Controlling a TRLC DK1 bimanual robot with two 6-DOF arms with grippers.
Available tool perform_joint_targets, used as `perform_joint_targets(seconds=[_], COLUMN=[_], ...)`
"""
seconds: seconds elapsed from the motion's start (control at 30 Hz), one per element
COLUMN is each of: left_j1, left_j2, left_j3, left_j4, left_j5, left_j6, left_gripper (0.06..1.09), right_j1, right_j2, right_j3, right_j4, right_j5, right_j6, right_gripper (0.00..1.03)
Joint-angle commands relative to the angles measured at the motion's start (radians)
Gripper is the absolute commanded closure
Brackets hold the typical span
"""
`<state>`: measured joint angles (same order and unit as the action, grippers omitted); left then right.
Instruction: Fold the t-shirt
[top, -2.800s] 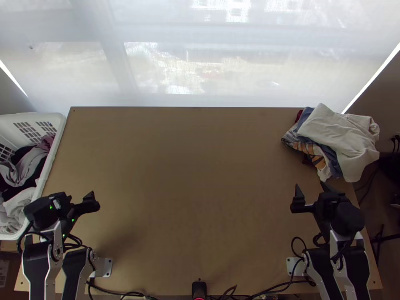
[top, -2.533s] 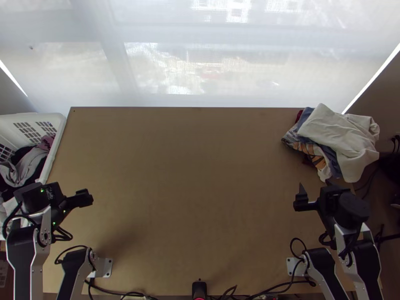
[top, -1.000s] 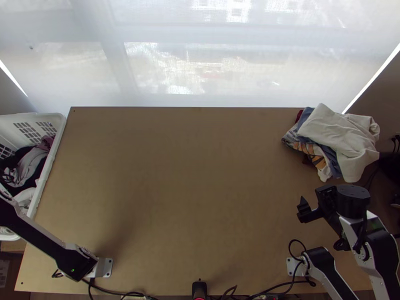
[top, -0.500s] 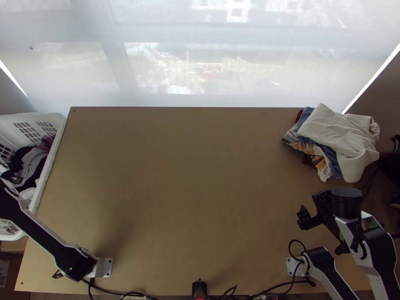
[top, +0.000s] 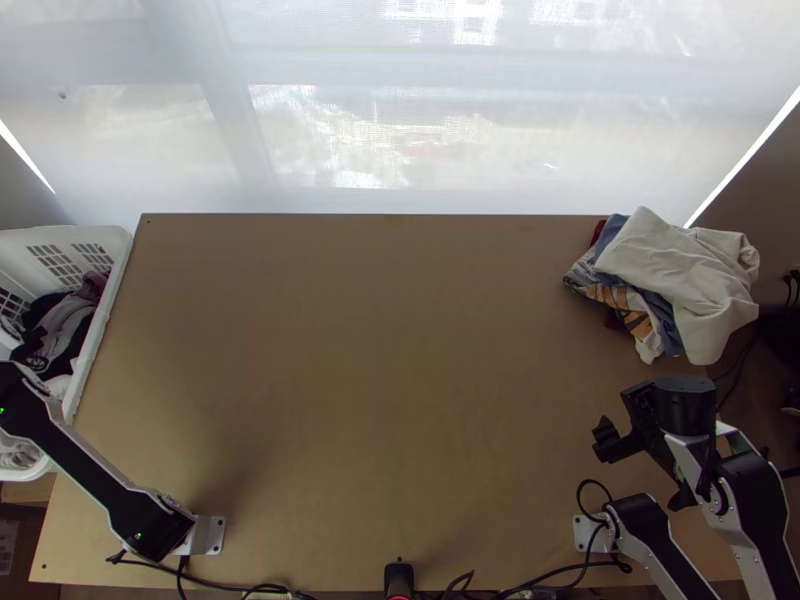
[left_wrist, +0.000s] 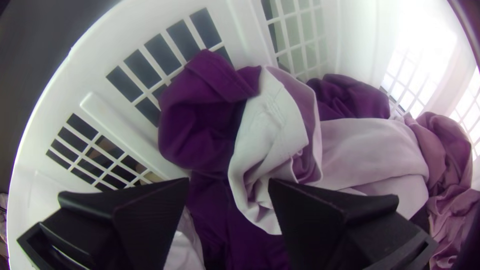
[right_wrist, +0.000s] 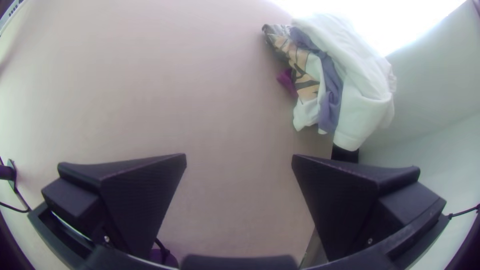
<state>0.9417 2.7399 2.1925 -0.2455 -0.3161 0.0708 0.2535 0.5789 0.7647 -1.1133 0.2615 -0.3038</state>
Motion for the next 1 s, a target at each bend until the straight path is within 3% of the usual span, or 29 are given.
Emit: perform_joint_targets(seconds=[0.0,0.2,0.97], left_j1=[-0.009,-0.021,0.048], left_j2=[0.061,0.073,-0.009], left_j3=[0.059,0.056,0.055], left_j4=[0.014,-0.008,-0.041], left_j5=[-0.014,-0.012,0.034], left_j6=[0.029,0.127,0.084], left_gripper=[0.51,1.04,1.05], right_j1=[0.003,0.001,0.001], right_j2=[0.004,0.007,-0.004], right_j3=[0.005,0.021,0.002], right_j4=[-0.005,-0.016,-0.026], right_j5=[-0.001,-0.001,-0.001], right_j6=[0.002,0.003,0.028], right_gripper=[0.05,0.05,0.05])
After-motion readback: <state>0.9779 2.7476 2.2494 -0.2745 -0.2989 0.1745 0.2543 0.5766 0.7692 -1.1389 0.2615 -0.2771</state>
